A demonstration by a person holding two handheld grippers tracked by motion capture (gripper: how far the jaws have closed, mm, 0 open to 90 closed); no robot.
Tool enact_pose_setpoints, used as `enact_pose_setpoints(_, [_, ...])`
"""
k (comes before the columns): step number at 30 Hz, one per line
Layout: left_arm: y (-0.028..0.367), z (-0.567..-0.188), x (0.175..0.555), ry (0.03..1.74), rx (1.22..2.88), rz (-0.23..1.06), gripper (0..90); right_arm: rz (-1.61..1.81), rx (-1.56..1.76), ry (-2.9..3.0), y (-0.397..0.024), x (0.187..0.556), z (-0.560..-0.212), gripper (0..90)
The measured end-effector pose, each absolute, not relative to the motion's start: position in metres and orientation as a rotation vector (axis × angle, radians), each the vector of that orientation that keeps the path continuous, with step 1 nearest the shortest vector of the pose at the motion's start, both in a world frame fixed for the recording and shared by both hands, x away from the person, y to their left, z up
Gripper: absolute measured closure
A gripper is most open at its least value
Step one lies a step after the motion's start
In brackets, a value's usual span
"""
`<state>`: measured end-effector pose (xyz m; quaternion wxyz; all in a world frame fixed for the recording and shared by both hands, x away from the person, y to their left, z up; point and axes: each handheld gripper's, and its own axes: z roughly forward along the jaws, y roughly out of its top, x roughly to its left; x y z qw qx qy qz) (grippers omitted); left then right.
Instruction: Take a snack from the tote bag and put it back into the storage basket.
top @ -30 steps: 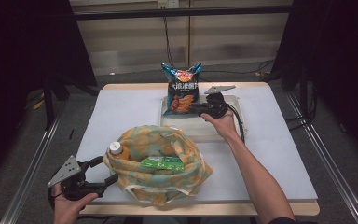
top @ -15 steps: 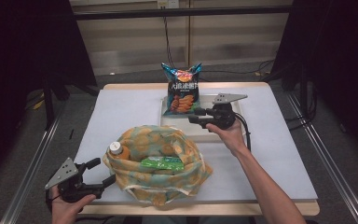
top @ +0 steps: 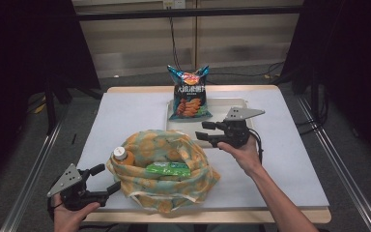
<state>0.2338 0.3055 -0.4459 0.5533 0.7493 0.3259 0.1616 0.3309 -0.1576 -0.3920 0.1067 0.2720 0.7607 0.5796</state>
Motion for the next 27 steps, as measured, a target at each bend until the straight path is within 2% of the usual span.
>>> enact_pose_setpoints(11, [0.304,-0.446,0.234,0.757,1.781,0.388,10.0,1.794,0.710,2.323,-0.152,0.296,-0.378,59.9])
enact_pose_setpoints(21, [0.303,-0.443,0.233,0.754,1.774,0.390,10.1,1.769,0.633,2.422,-0.132,0.269,-0.386,70.8])
enact_pose_setpoints(27, [0.304,-0.444,0.233,0.759,1.773,0.390,10.1,1.749,0.568,2.463,-0.115,0.263,-0.386,69.9])
